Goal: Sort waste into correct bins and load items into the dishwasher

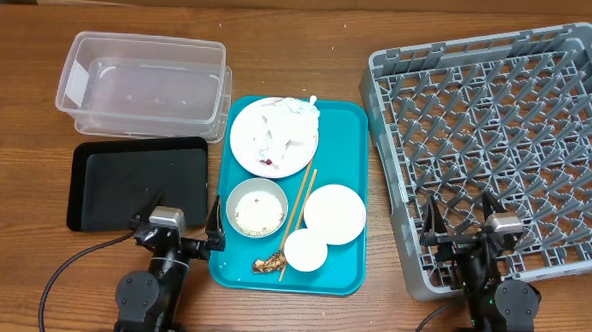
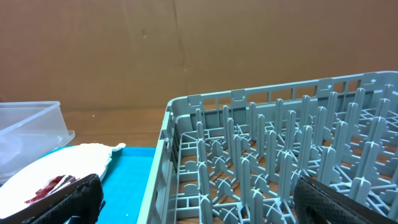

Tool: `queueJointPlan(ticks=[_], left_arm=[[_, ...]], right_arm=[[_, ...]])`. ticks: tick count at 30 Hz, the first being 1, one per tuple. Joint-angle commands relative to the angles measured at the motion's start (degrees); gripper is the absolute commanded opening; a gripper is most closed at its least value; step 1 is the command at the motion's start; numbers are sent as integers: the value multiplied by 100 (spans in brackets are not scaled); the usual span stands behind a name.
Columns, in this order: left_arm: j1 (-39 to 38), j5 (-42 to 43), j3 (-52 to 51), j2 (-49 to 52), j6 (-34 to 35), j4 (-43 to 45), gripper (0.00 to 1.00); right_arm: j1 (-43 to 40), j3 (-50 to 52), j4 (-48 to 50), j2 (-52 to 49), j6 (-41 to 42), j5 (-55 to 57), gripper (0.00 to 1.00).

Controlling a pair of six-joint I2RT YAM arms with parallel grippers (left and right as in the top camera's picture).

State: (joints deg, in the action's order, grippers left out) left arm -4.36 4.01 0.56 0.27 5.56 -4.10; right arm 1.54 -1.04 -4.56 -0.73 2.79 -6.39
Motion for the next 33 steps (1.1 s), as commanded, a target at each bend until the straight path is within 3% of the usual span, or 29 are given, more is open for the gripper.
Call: queueJointPlan(ticks=[1, 17, 26, 33], left_arm=[[37, -61, -28, -2, -44, 0, 100], [37, -254, -28, -2, -39, -11, 100], [37, -271, 177, 13, 437, -221, 100], [37, -269, 1362, 732, 431, -1246, 100]], right_arm=[[11, 57, 31, 57, -2, 59, 100], [11, 57, 33, 57, 22, 35, 100], [11, -236, -127, 55, 494, 59, 100], [11, -1467, -1425, -417, 494, 55, 100]])
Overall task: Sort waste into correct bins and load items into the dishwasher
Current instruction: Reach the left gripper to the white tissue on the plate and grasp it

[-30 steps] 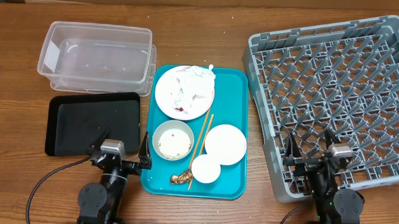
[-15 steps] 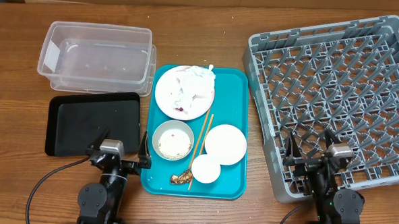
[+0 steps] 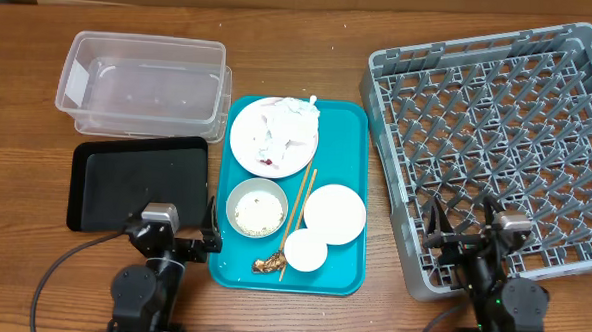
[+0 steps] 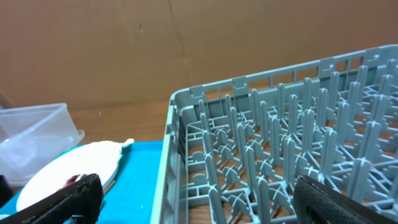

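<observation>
A teal tray (image 3: pixel 347 178) at the table's middle holds a white plate with crumpled tissue and red scraps (image 3: pixel 274 135), a bowl with crumbs (image 3: pixel 256 207), an empty white plate (image 3: pixel 334 213), a small white bowl (image 3: pixel 305 251), chopsticks (image 3: pixel 297 221) and a brown food scrap (image 3: pixel 266 264). The grey dishwasher rack (image 3: pixel 498 135) stands at the right and is empty. My left gripper (image 3: pixel 173 228) is open beside the tray's near left corner. My right gripper (image 3: pixel 461 221) is open over the rack's near edge, and nothing lies between its wide-spread fingers (image 4: pixel 336 202).
Two stacked clear plastic bins (image 3: pixel 144 84) stand at the back left. A black tray (image 3: pixel 140 179) lies in front of them, just left of my left gripper. In the right wrist view the rack's wall (image 4: pixel 171 155) rises beside the teal tray (image 4: pixel 140 168).
My left arm has shifted slightly left and my right arm slightly right. The right wrist view now looks at the rack from a little higher. Both grippers remain open, and the objects have not moved.
</observation>
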Tool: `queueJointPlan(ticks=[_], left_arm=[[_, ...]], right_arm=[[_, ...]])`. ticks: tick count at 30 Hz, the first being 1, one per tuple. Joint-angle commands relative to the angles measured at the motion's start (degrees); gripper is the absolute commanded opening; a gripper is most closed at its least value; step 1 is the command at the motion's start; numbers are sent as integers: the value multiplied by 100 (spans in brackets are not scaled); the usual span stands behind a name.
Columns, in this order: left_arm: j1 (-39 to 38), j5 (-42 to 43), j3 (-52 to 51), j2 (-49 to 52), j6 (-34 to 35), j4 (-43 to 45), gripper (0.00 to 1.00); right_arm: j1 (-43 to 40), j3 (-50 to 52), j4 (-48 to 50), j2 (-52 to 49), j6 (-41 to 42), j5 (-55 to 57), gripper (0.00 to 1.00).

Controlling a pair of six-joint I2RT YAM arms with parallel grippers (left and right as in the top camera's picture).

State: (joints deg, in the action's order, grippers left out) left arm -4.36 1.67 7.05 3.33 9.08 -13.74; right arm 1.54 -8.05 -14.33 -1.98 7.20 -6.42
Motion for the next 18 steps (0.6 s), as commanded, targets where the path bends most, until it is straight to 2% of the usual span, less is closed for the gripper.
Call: queueJointPlan(ticks=[1, 9, 13, 18], left_arm=[[37, -13, 905, 638, 79, -396, 100], [37, 527, 2507, 2594, 31, -1034, 100], [22, 750, 3539, 3707, 11, -1805, 100], [22, 743, 4894, 4852, -11, -3292, 100]], right_arm=[[11, -1003, -699, -448, 52, 33, 100], [11, -2914, -2363, -1967, 50, -39, 100], [11, -3891, -3348, -2852, 44, -232, 100], [11, -4690, -4046, -3716, -37, 387, 100]])
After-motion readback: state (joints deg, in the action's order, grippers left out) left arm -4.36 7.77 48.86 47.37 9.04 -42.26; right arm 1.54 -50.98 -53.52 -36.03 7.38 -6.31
